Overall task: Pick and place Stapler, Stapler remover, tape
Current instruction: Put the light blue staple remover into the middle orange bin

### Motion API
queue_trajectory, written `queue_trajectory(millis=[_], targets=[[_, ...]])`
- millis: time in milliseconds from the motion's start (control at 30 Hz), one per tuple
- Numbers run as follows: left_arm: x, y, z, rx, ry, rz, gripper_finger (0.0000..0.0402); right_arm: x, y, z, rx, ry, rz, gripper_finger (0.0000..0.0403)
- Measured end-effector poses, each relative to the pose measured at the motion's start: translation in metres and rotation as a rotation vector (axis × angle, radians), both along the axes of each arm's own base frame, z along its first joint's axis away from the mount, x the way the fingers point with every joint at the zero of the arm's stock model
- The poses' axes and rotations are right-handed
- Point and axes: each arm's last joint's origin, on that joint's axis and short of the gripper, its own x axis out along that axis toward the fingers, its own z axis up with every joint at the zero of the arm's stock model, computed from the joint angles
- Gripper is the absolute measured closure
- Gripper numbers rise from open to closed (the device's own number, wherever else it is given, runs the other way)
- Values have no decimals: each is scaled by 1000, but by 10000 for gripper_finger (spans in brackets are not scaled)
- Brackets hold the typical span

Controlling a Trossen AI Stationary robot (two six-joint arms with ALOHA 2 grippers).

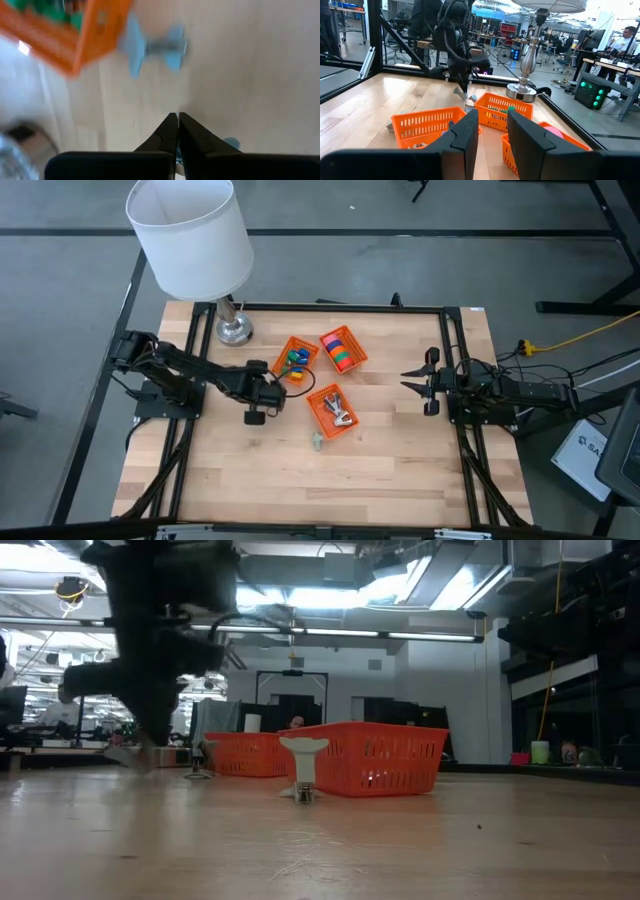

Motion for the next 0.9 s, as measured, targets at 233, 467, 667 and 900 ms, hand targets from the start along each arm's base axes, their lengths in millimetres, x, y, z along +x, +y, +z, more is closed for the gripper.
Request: queue_trajectory(millis=[233,467,667,900], targets=[[24,-3,17,-67,-151,-98,399,0,0,0,0,0,0,295],[46,-7,38,-110,-302,-216,399,0,0,0,0,0,0,295],[60,-4,50,-105,-416,-300,399,0,0,0,0,0,0,295],[69,7,56,-106,-518,-343,399,0,0,0,0,0,0,295]])
